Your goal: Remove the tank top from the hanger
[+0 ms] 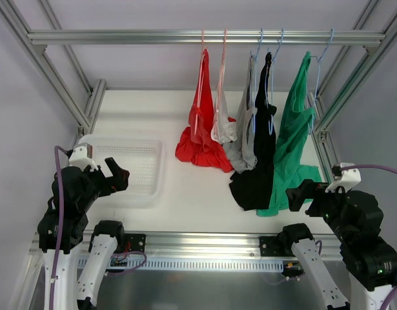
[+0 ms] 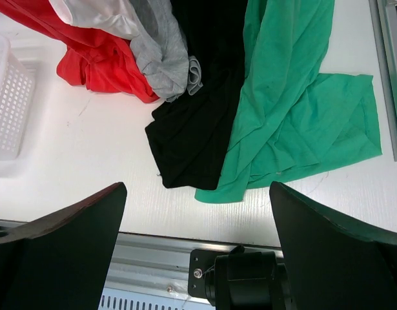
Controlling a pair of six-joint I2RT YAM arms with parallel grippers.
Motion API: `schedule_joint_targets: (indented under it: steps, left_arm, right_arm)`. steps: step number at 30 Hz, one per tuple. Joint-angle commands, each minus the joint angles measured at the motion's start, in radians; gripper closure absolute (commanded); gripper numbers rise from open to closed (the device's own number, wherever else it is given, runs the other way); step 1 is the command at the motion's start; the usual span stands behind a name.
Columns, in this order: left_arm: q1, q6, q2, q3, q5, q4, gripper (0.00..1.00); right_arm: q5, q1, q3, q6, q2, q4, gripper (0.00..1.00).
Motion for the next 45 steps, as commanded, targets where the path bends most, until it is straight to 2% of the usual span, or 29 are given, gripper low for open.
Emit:
schedule_joint_targets:
  steps: [1, 7, 10, 11, 13, 14, 16, 18, 21, 23, 25, 26, 27, 29, 30, 31, 32, 33, 34, 35, 39, 41, 43, 45]
  left_arm:
    - [0.001, -0.021, -0.01, 0.007, -0.035, -0.002, 0.01]
    - [0.001, -0.026, -0.024, 0.006, -0.036, -0.002, 0.01]
    - [0.001, -0.032, -0.03, 0.004, -0.028, 0.0, 0.01]
    - [0.001, -0.041, -0.032, 0.003, -0.023, 0.001, 0.01]
    - [0.001, -0.054, -0.033, 0.0, -0.022, 0.001, 0.01]
    - [0.001, -0.069, -0.033, 0.0, -0.002, 0.003, 0.01]
    - [0.001, -0.074, -0.042, 0.004, 0.041, 0.012, 0.01]
    - [0.001, -0.07, -0.042, 0.007, 0.057, 0.015, 0.01]
    - [0.001, -0.077, -0.047, -0.008, -0.017, 0.018, 0.01]
    - [0.001, -0.089, -0.053, -0.017, -0.025, 0.026, 0.01]
    - [0.001, -0.098, -0.055, -0.036, -0.029, 0.041, 0.01]
    - [0.001, -0.1, -0.055, -0.046, -0.029, 0.046, 0.01]
    - [0.001, -0.101, -0.055, -0.053, -0.025, 0.054, 0.01]
    - [0.001, -0.106, -0.055, -0.068, -0.026, 0.078, 0.01]
    - [0.001, -0.103, -0.055, -0.071, -0.02, 0.084, 0.01]
    - [0.001, -0.098, -0.053, -0.074, -0.014, 0.098, 0.01]
    - [0.001, -0.097, -0.052, -0.08, -0.008, 0.101, 0.01]
    - [0.001, -0.097, -0.053, -0.082, -0.003, 0.104, 0.01]
    - [0.001, -0.095, -0.055, -0.083, 0.001, 0.11, 0.01]
    - [0.001, -0.095, -0.055, -0.086, 0.003, 0.112, 0.01]
    - [0.001, -0.093, -0.064, -0.091, 0.004, 0.115, 0.01]
    - [0.001, -0.095, -0.064, -0.092, 0.015, 0.121, 0.01]
    - [-0.001, -0.093, -0.062, -0.097, 0.026, 0.124, 0.01]
    - [-0.004, -0.092, -0.064, -0.099, 0.03, 0.127, 0.01]
  right_arm:
    - [0.0, -0.003, -0.003, 0.011, -0.003, 0.035, 0.01]
    - [-0.002, -0.003, 0.0, 0.022, -0.016, 0.041, 0.01]
    - [-0.113, -0.003, -0.009, 0.074, -0.024, 0.09, 0.0]
    - [-0.234, -0.003, -0.009, 0.103, -0.03, 0.151, 0.0]
    - [-0.336, -0.001, -0.026, 0.158, -0.059, 0.238, 0.01]
    - [-0.42, -0.003, -0.037, 0.187, -0.073, 0.351, 0.01]
    - [-0.482, -0.003, -0.046, 0.266, -0.073, 0.482, 0.0]
    - [-0.543, -0.003, -0.006, 0.312, -0.014, 0.492, 0.01]
    - [-0.659, -0.003, 0.069, 0.379, 0.155, 0.544, 0.01]
    - [-0.693, -0.001, 0.096, 0.398, 0.258, 0.621, 0.01]
    - [-0.689, 0.008, 0.205, 0.389, 0.391, 0.589, 0.0]
    - [-0.649, 0.023, 0.245, 0.385, 0.431, 0.585, 0.01]
    - [-0.614, 0.09, 0.317, 0.381, 0.47, 0.585, 0.03]
    - [-0.442, 0.193, 0.417, 0.312, 0.609, 0.518, 0.04]
    - [-0.355, 0.335, 0.548, 0.272, 0.667, 0.474, 0.05]
    - [-0.172, 0.406, 0.623, 0.191, 0.729, 0.384, 0.05]
    - [-0.104, 0.511, 0.694, 0.16, 0.854, 0.354, 0.05]
    - [-0.035, 0.553, 0.836, 0.139, 0.917, 0.32, 0.05]
    - [0.1, 0.581, 0.9, 0.107, 0.976, 0.278, 0.05]
    - [0.157, 0.632, 0.953, 0.094, 1.075, 0.27, 0.09]
    - [0.374, 0.704, 1.219, 0.045, 1.299, 0.254, 0.16]
    - [0.466, 0.709, 1.265, -0.004, 1.367, 0.269, 0.21]
    - [0.549, 0.709, 1.287, -0.024, 1.435, 0.305, 0.22]
    - [0.561, 0.703, 1.291, -0.033, 1.468, 0.337, 0.23]
